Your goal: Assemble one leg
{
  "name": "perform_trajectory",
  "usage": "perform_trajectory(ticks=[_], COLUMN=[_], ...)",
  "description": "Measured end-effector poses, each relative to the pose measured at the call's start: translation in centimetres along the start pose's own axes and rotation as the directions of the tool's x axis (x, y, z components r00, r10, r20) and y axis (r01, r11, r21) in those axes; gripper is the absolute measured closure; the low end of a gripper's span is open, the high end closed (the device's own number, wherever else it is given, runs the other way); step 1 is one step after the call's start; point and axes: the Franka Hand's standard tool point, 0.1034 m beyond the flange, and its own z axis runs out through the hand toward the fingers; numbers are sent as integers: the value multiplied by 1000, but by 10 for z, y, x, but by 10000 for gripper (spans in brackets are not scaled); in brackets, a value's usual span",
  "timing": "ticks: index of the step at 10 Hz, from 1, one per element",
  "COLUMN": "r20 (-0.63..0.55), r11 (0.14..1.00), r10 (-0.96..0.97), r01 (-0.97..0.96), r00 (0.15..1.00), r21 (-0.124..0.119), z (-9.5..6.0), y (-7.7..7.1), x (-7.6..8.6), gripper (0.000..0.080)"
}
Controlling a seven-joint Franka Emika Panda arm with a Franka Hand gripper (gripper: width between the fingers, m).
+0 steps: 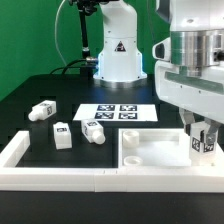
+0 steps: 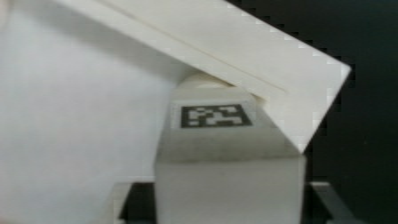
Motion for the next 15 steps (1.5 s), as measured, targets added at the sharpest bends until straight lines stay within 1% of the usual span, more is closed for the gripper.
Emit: perform_trajectory(ticks=[1, 5, 6, 7, 8, 9, 10, 11, 12, 13, 14, 15], r20=[16, 27, 41, 64, 77, 78, 79, 69, 48, 36, 36, 34], r11=[994, 940, 897, 810, 751, 775, 774, 824, 940, 995, 1000, 998], r10=[106, 339, 441, 586, 658, 630, 631, 565, 341, 100, -22, -66], r01=[-106, -340, -442, -587, -660, -632, -633, -566, -342, -101, 21, 65], r00=[994, 940, 896, 808, 749, 773, 771, 823, 939, 994, 999, 997], r21=[25, 18, 12, 0, -2, 1, 0, 4, 8, 15, 22, 22], z=[0, 0, 0, 0, 0, 0, 1, 1, 0, -1, -2, -1], y=[2, 4, 4, 4, 4, 4, 4, 4, 3, -1, -2, -1], x=[1, 1, 0, 0, -1, -1, -1, -2, -8, -13, -17, -15], gripper=[514, 512, 512, 512, 512, 512, 416, 416, 278, 190, 190, 158])
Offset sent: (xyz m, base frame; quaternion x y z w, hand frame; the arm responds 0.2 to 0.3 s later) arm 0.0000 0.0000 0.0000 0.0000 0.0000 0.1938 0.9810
